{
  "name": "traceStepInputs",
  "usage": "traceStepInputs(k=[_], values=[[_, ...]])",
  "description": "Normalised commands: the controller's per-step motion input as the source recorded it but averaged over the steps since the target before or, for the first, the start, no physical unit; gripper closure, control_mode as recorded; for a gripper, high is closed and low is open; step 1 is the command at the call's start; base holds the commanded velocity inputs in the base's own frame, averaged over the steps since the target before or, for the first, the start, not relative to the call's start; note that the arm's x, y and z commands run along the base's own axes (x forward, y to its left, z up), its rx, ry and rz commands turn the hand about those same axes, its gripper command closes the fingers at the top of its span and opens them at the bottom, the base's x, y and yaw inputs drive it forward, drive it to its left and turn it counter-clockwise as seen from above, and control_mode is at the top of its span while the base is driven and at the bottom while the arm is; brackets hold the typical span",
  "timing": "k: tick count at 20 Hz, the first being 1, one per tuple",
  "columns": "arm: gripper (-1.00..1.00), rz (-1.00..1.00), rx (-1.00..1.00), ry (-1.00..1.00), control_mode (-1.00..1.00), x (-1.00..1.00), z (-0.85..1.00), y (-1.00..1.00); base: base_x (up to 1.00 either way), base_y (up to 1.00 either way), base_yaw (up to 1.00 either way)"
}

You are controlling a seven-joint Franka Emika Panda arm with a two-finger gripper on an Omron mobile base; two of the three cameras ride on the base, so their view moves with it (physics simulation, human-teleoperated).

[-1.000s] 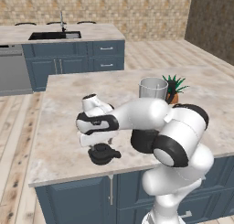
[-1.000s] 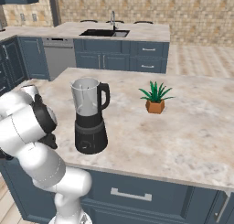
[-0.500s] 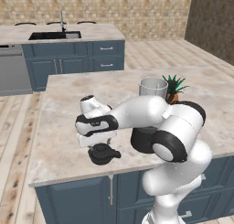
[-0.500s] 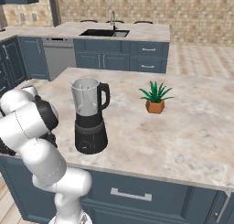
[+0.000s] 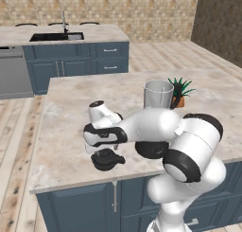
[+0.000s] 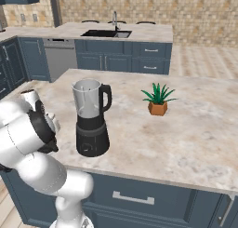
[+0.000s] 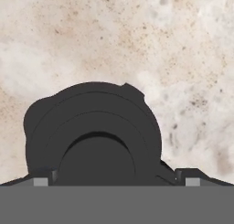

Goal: Open the blender lid, put the pear in the blender, close the lid, and start the blender.

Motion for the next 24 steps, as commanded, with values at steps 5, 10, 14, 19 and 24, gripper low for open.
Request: traceStepInputs(k=[5,10,14,19,24], values=[[-1.0,0.02,0.01,-0.01,-1.0,0.0,-0.21,0.0,0.0,0.0,0.0],[-1.0,0.03,0.0,0.0,-1.0,0.0,-0.23,0.0,0.0,0.0,0.0],[-1.0,0.03,0.0,0.0,-1.0,-0.04,-0.29,0.0,0.0,0.0,0.0],[1.0,0.0,0.04,-0.05,-1.0,-0.46,-0.24,-0.04,0.0,0.0,0.0],[1.0,0.0,0.04,-0.04,-1.0,-0.22,-0.2,-0.01,0.0,0.0,0.0]])
